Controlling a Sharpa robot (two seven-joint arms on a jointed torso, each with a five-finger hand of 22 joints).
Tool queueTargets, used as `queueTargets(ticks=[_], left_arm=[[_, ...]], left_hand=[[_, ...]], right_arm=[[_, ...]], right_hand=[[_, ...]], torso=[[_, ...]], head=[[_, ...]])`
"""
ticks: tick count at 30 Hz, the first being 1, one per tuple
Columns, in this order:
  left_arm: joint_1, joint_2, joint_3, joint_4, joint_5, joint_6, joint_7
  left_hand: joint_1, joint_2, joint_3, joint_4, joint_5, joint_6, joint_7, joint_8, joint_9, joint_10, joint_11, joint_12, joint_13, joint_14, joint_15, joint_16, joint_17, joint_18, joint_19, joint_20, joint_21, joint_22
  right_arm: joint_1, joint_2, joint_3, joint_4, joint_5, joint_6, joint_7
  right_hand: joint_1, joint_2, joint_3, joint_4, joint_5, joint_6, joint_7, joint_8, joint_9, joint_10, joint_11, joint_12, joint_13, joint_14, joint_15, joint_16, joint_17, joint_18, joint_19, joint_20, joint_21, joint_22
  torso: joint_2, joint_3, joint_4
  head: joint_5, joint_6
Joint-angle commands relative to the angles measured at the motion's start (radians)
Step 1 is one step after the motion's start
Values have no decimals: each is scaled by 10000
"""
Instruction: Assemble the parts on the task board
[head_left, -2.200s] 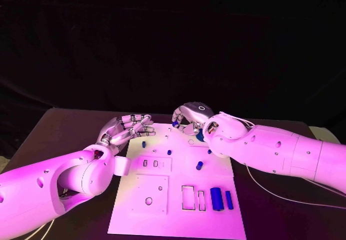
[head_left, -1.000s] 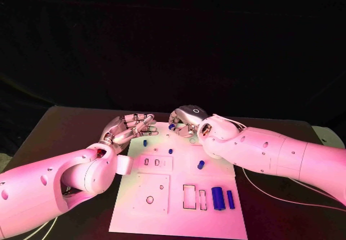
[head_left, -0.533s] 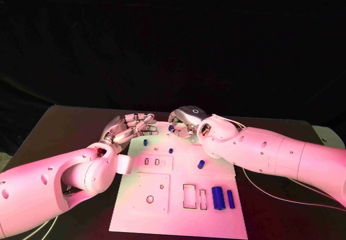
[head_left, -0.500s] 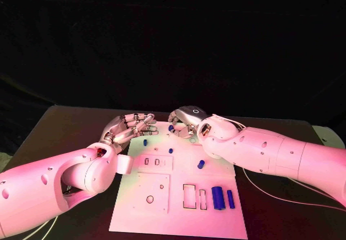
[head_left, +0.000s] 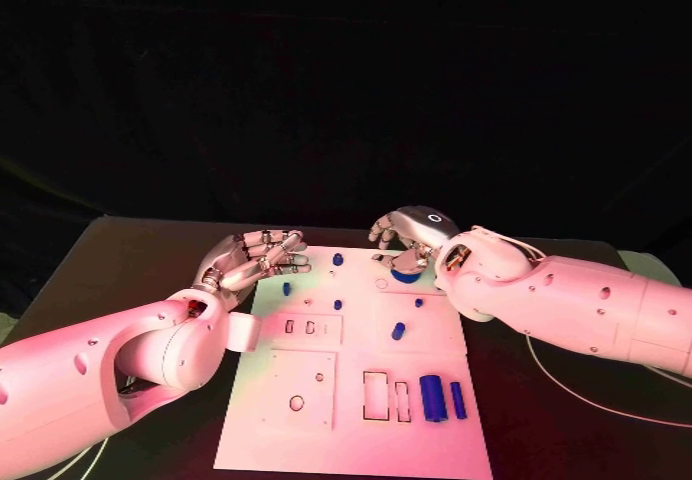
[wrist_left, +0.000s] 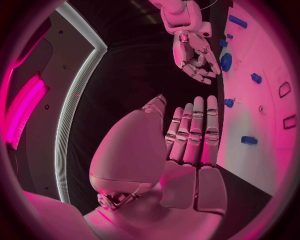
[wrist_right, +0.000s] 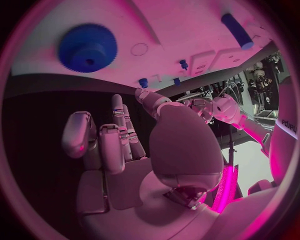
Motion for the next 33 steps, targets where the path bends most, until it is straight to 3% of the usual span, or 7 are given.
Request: queueTargets(ticks=[1,3,4,5,6,11,33], left_arm=[[14,-20,9,16,28,214,39],[16,-31,9,1,29,247,47],[16,-35,9,-11,30,261,51],[18,-38,8,-36,30,275,56],[19,-40,8,-51,31,283,58],[22,-47,8,-84,31,312,54],[23,-27,8,-133,32,322,15]], left_hand=[[-33,-33,51,-11,-57,-22,191,-59,-9,6,52,-69,-15,38,2,13,11,64,79,-21,31,-14],[-34,-35,52,-11,-57,-21,189,-59,-10,8,52,-70,-15,38,2,12,13,64,80,-21,31,-14],[-34,-35,52,-12,-58,-20,188,-59,-10,10,52,-71,-15,38,2,12,14,64,81,-21,31,-15],[-38,-38,51,-10,-59,-20,188,-59,-10,11,52,-72,-15,37,2,11,15,64,81,-21,31,-15],[-38,-38,51,-10,-59,-20,188,-59,-10,11,52,-72,-15,37,2,11,15,64,81,-21,31,-15],[-38,-38,51,-10,-59,-20,188,-59,-10,11,52,-72,-15,37,2,11,15,64,81,-21,31,-15],[-53,-49,58,-10,-61,-22,182,-65,-13,16,49,-89,-14,36,2,5,28,63,86,-22,29,-21]], right_arm=[[143,-498,22,246,1195,420,-90],[222,-864,30,365,1555,821,-19],[248,-1002,32,406,1667,1003,-16],[281,-1201,35,451,1824,1308,-39],[299,-1309,36,462,1919,1504,-70],[329,-1523,36,357,2233,2159,-228],[55,-605,-41,-365,2340,2425,-519]], right_hand=[[-105,-213,-166,161,109,39,-118,17,19,615,-139,321,217,486,-136,119,250,-151,182,-106,195,305],[-593,-573,-983,563,748,-162,-243,-9,70,1167,-291,1125,962,568,-279,284,595,-215,360,-269,395,631],[-494,-504,-1464,666,780,-276,-251,108,170,839,-381,1821,1712,583,-303,327,671,-212,406,-384,448,730],[-89,-170,-2918,1090,756,-680,-242,473,452,1016,-443,7576,7291,748,-274,688,1550,-382,727,-335,812,1338],[-90,-64,-3125,1246,788,-728,-271,546,495,1427,-358,9222,9015,786,-241,754,1728,-383,864,-388,963,1576],[618,313,-4102,1825,829,-1077,-156,1034,734,2721,-168,13048,13060,887,-158,952,2262,-587,1398,-200,1561,2530],[1243,602,-4289,2047,930,-1368,-49,1279,791,3472,-65,13886,14078,1000,-62,1122,2853,-800,1928,-92,2177,3488]], torso=[[-23,16,-111],[-28,33,-156],[-27,41,-171],[-23,60,-190],[-19,74,-199],[-11,71,-178],[-23,36,-169]], head=[[-41,13],[-53,29],[-62,31],[-62,33],[-64,33],[-73,-5],[-29,-137]])
